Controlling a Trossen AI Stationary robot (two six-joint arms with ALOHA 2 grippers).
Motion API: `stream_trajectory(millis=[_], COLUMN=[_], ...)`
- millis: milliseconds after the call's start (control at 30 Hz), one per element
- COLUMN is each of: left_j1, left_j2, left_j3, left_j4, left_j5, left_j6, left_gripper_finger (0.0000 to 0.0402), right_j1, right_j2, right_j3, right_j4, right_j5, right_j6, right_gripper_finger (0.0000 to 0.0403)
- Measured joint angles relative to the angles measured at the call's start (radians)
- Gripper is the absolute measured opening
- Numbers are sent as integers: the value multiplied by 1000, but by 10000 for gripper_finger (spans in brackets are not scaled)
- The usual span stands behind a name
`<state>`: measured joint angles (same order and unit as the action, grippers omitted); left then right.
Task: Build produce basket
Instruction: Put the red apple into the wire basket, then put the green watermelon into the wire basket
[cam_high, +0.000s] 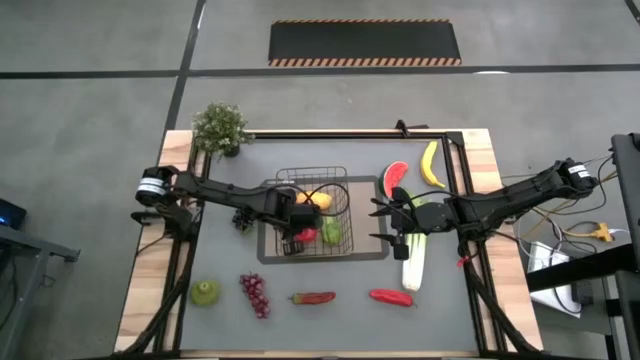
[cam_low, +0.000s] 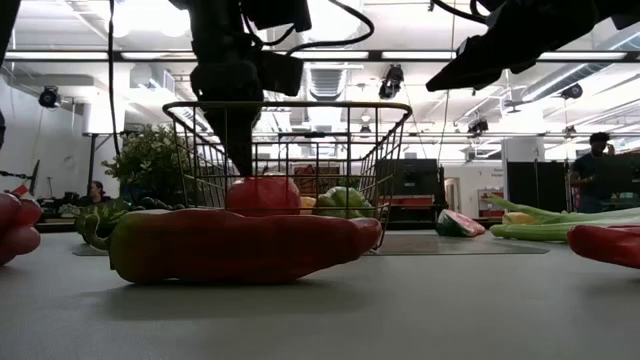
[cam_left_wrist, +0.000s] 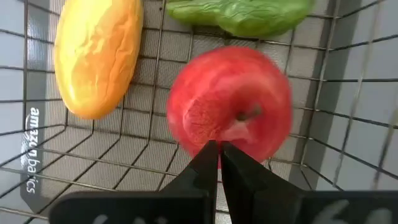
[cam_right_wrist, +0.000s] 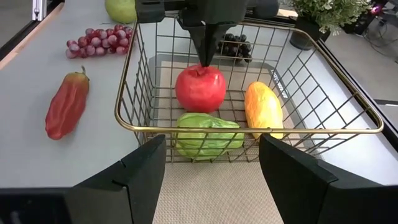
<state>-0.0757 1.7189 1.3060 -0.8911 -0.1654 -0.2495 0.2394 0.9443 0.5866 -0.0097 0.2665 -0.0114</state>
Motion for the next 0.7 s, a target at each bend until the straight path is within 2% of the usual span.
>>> stream_trajectory(millis=[500,700], left_j1=[0,-14], left_j2=[-25,-102], left_j3=[4,1], left_j4=[10,57], left_j5=[-5,-76], left_j6=[-6,5], left_gripper_finger=[1,1], right_j1=[0,-1], right_j2=[0,0], right_j3=[0,0], right_j4=[1,3], right_j5=[21,24], right_j6=[0,7], right_gripper_finger=[240,240])
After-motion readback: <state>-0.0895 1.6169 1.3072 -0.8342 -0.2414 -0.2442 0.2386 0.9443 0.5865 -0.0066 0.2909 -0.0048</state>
